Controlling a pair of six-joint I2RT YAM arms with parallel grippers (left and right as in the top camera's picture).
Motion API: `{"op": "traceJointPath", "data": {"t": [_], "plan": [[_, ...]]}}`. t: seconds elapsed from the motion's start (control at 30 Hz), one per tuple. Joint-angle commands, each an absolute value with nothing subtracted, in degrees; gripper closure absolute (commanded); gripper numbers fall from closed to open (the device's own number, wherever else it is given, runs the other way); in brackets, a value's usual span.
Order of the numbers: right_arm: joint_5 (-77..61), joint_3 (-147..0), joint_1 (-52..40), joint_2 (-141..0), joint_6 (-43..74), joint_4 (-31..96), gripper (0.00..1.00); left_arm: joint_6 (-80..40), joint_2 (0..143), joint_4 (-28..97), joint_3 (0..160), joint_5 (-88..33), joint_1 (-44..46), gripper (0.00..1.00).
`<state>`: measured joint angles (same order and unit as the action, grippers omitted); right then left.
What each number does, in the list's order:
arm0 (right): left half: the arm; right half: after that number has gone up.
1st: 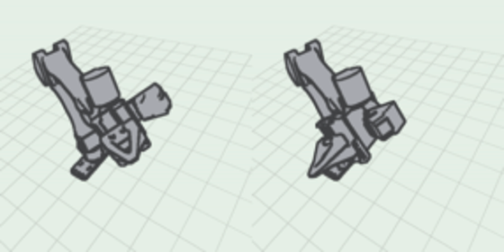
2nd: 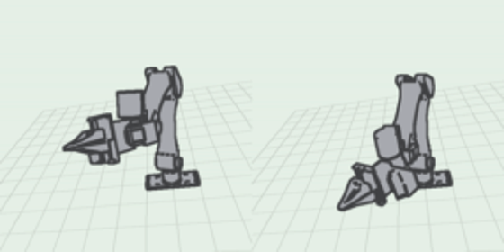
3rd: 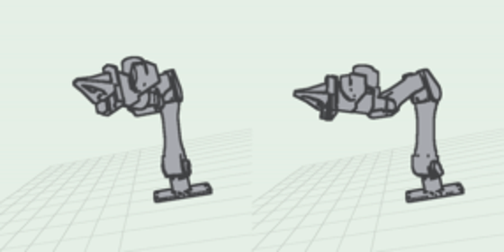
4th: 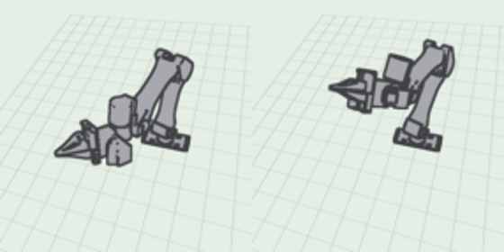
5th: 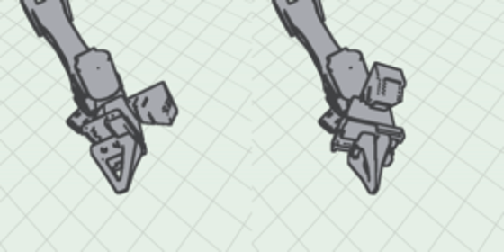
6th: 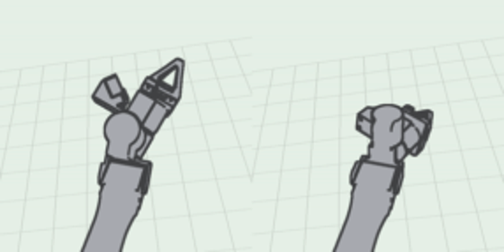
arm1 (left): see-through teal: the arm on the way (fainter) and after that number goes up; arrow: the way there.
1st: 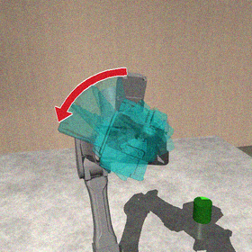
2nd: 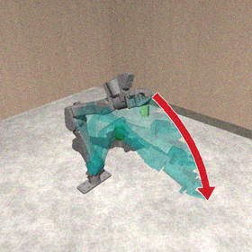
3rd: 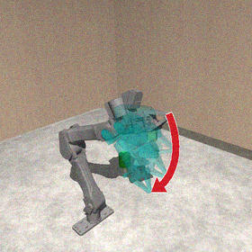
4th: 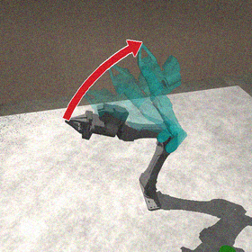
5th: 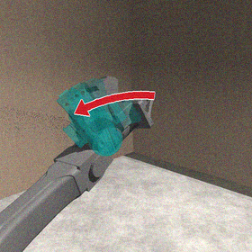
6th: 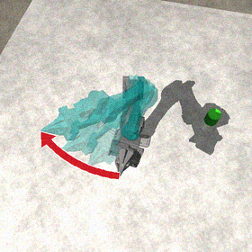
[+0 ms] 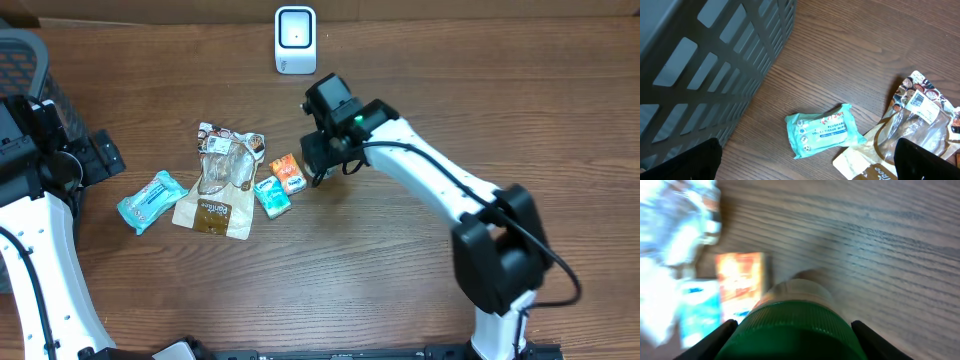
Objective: Scan the item barcode
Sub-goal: 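Lift the jar with the right gripper and rotate it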
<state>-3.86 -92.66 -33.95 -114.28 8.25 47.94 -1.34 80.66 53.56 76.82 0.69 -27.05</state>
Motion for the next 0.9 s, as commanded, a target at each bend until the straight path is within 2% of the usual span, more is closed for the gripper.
{"op": "traceJointPath", "data": {"t": [0.0,0.27,0.4,0.87], "plan": [[-14.9,-95.3,-31.5,-108.2,9.2,48.5,0.43,-1.7,79.9,53.3,77.0,1.5,-27.7,0.00],[-50.3,-95.3,-23.8,-106.8,3.5,49.8,0.42,-1.7,79.9,53.3,77.0,1.5,-27.7,0.00],[-62.7,-95.3,-20.4,-106.8,0.8,49.9,0.42,-1.7,79.9,53.3,77.0,1.5,-27.7,0.00],[-72.2,-95.3,-17.1,-106.7,-8.1,55.9,0.42,-1.7,79.9,53.3,77.0,1.5,-27.7,0.00]]}}
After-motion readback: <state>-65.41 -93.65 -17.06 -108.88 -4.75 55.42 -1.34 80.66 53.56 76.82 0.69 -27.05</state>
